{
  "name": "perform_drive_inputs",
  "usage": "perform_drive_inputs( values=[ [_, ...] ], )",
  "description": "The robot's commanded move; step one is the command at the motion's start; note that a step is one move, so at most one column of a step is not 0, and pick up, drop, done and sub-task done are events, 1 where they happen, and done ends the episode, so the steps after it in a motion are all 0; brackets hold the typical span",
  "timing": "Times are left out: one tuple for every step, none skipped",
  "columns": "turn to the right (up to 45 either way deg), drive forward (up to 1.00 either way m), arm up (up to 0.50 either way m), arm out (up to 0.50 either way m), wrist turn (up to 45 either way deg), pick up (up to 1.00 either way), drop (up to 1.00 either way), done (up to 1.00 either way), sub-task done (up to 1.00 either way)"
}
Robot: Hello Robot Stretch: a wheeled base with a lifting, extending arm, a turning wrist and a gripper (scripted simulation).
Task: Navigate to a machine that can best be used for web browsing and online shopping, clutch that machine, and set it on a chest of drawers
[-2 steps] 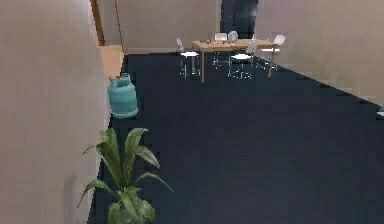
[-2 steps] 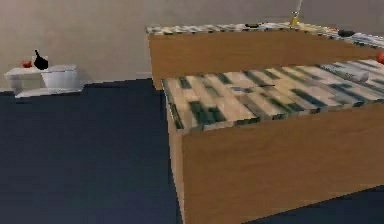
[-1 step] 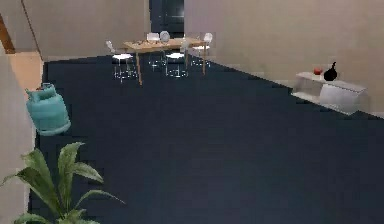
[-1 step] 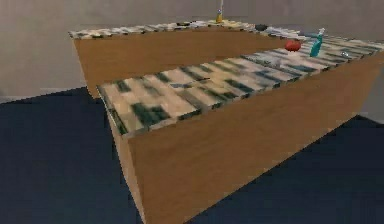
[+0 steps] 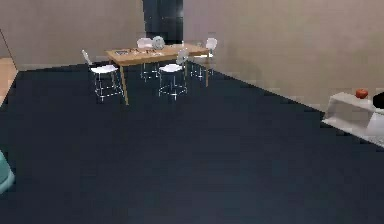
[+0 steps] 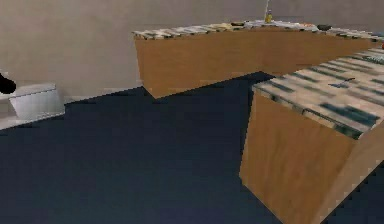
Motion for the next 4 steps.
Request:
perform_drive_inputs(
  values=[
    [45.0,0.0,0.0,0.0,0.0,0.0,0.0,0.0,0.0],
    [0.0,0.05,0.0,0.0,0.0,0.0,0.0,0.0,0.0],
    [-45.0,0.0,0.0,0.0,0.0,0.0,0.0,0.0,0.0],
    [-36.0,0.0,0.0,0.0,0.0,0.0,0.0,0.0,0.0]
  ],
)
